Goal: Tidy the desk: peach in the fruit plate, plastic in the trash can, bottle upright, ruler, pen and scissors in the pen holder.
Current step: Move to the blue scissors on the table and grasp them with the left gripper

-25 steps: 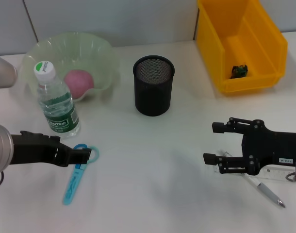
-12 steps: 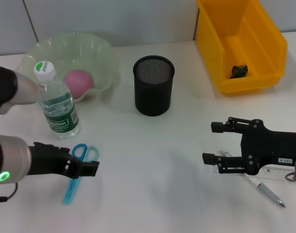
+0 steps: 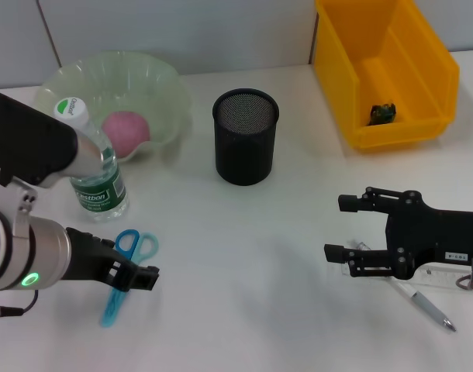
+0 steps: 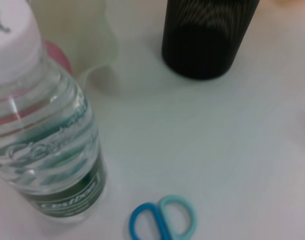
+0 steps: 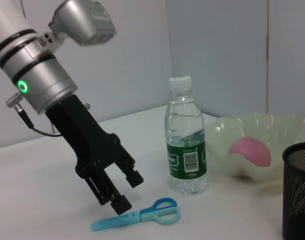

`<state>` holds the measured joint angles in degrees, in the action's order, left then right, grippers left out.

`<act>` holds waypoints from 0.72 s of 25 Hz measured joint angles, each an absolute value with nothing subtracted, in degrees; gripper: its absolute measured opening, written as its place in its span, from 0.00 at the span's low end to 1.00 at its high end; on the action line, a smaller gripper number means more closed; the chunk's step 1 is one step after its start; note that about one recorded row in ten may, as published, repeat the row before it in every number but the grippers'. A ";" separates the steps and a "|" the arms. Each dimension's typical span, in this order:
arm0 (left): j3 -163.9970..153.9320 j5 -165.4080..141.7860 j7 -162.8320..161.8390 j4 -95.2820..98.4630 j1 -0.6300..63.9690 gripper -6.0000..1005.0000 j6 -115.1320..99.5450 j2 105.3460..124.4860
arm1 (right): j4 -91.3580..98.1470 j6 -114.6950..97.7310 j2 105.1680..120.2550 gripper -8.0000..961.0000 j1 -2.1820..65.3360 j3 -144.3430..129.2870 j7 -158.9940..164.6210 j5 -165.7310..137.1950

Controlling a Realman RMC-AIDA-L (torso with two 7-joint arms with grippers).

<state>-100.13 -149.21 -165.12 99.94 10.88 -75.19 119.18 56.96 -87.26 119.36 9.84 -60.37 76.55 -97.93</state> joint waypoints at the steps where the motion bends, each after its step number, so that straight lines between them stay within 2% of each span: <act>1: -102.75 -154.16 -165.12 97.88 12.63 0.77 -75.30 119.18 | 56.95 -87.26 119.36 0.85 9.84 -60.37 76.54 -97.94; 18: -102.29 -154.81 -165.36 90.44 18.58 0.76 -77.86 119.18 | 56.93 -87.20 119.35 0.85 9.75 -60.38 76.54 -98.00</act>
